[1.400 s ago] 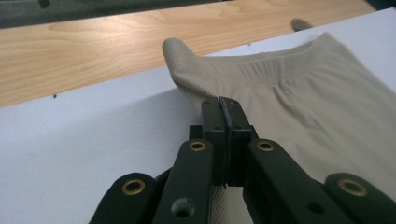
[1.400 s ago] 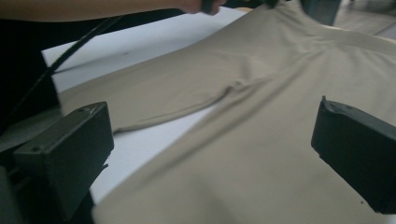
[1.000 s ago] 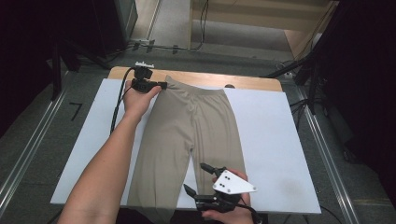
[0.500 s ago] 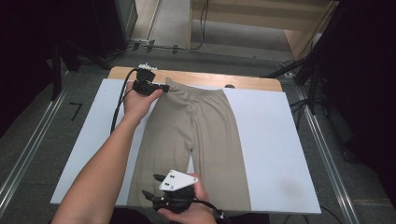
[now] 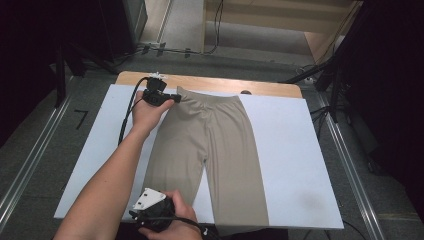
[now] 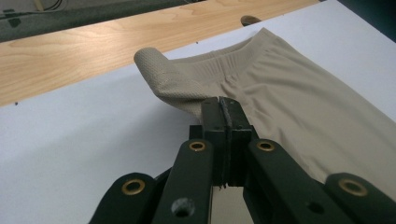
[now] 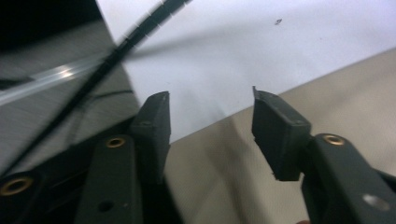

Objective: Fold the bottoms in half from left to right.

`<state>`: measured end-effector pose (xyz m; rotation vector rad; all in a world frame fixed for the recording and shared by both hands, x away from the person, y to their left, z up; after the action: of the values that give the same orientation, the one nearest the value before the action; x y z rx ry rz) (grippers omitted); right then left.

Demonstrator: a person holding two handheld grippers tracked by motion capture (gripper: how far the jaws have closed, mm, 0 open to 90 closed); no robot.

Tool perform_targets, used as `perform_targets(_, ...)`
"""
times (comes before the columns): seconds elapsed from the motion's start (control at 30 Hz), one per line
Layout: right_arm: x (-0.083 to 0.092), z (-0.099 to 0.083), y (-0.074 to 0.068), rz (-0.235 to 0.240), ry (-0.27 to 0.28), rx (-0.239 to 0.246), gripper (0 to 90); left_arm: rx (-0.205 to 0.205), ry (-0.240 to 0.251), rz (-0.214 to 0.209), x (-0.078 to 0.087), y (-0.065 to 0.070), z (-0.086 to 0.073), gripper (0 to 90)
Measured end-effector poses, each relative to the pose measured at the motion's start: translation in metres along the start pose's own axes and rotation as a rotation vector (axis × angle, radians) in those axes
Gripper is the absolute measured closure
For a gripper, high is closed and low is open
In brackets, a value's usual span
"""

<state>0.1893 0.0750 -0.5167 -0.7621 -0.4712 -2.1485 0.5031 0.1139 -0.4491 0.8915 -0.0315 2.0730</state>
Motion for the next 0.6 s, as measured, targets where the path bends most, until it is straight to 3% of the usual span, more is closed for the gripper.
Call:
perform_targets(0.07, -0.009, -0.004, -0.003, -0.035, -0.027, 0.014, 43.9, 0.003, 0.0, 0.0, 0.0, -0.001, -0.002, 90.0)
perform_targets(0.13, -0.009, -0.007, -0.003, -0.026, -0.018, -0.02, 45.9, 0.001, -0.004, 0.003, 0.002, -0.003, -0.003, 90.0)
perform_targets(0.27, -0.004, -0.008, 0.001, -0.075, -0.05, -0.042, 47.5, 0.001, -0.009, 0.007, 0.006, -0.007, -0.007, 90.0)
perform_targets(0.43, -0.001, -0.012, 0.005, -0.072, -0.055, -0.052, 56.4, 0.003, -0.008, 0.011, 0.009, -0.01, -0.009, 90.0)
perform_targets(0.5, -0.001, -0.011, 0.008, -0.072, -0.07, -0.044, 62.6, 0.009, -0.006, 0.01, 0.01, -0.011, -0.01, 90.0)
perform_targets(0.6, 0.002, -0.011, 0.013, -0.035, -0.096, -0.055, 83.9, 0.011, -0.002, 0.009, 0.012, -0.011, -0.01, 90.0)
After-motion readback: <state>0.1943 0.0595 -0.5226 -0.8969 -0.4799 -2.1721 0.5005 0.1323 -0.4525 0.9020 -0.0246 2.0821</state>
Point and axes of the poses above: each handheld gripper's, and its own axes: x roughly backward along the jaws, z roughly out of its top, y roughly to its right, the point moved 2 cm from there along -x, roughly forward along the jaws, and after that the axes turned 7 degrees about -z, right-handed, at the moved point
